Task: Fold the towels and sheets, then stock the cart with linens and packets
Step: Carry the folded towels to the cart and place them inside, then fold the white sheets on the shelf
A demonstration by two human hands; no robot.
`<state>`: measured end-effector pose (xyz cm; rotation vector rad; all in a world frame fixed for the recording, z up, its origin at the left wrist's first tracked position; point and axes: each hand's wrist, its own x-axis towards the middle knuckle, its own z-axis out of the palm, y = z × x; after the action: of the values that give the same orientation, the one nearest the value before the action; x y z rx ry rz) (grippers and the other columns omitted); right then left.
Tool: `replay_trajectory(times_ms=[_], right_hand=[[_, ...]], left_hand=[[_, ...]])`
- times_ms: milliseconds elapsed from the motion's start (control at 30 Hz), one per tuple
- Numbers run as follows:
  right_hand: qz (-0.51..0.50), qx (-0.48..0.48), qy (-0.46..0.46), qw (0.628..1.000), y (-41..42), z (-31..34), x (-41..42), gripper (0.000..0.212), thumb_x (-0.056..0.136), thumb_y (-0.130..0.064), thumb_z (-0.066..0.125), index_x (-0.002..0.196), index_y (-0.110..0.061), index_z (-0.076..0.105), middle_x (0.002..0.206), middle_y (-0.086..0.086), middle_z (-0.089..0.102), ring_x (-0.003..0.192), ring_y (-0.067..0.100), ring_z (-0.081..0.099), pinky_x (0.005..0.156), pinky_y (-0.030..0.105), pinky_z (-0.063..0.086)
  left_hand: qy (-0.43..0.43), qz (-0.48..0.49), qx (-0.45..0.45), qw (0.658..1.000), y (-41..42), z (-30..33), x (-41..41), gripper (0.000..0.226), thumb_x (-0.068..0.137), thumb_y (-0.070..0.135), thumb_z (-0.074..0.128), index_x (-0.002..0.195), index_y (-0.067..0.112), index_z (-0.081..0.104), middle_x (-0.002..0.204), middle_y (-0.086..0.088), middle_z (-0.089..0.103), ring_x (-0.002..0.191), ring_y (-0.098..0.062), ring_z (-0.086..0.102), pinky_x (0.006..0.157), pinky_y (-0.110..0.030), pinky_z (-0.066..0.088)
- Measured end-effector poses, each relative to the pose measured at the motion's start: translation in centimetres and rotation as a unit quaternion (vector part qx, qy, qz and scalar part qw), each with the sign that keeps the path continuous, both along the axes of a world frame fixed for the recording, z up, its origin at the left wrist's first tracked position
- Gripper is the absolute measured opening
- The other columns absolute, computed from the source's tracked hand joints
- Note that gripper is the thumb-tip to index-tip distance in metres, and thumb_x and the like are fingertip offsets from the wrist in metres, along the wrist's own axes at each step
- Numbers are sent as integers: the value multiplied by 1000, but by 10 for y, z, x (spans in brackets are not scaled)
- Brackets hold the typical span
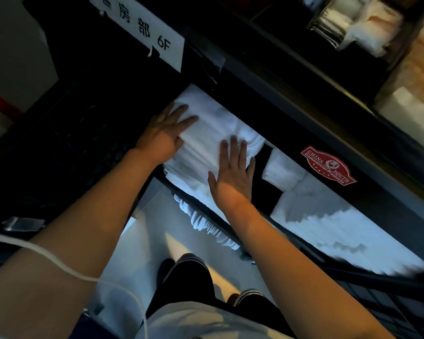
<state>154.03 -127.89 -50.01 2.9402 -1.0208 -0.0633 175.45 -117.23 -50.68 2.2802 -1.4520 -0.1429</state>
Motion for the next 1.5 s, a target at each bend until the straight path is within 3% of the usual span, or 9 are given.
replay_trajectory(times_ms=[300,500,667,933,1167,1500], right_hand=[[11,13,21,1000,10,26,-27,93,96,-54,48,163,-2,8,170,17,-16,157,34,-14,126,59,8],[117,91,1,989,21,68,-47,86,100,-47,46,162,-2,8,171,11,-9,158,29,-11,127,56,4],[209,184,-63,958,29,112,-74,76,102,-43,49,161,-8,17,171,9,5,158,28,-1,126,58,8],[330,268,-103,899,57,176,-128,72,96,-47,55,158,-16,32,166,9,24,154,26,18,123,55,20],[418,312,-95,848,102,217,-170,73,95,-51,55,156,-18,36,165,6,30,152,25,25,123,54,24],[506,319,-113,793,163,267,-210,71,94,-46,59,155,-16,38,161,4,35,147,25,32,120,51,29]], left_hand=[[7,80,61,995,25,41,-53,74,88,25,61,157,36,37,171,0,19,157,-28,9,121,-61,20],[38,177,77,981,67,83,-117,62,96,26,59,156,31,41,170,0,20,158,-27,9,122,-59,18],[38,265,93,959,99,131,-189,62,95,29,61,155,28,43,167,-2,30,154,-29,21,120,-53,28],[32,444,57,894,151,206,-325,57,94,34,60,150,25,50,156,-4,46,144,-30,38,115,-54,38],[22,548,25,836,195,253,-419,55,96,34,61,148,23,51,153,-4,48,140,-28,41,114,-47,39],[-31,647,24,761,257,292,-514,53,90,30,66,141,17,58,146,-7,55,132,-35,49,109,-51,43]])
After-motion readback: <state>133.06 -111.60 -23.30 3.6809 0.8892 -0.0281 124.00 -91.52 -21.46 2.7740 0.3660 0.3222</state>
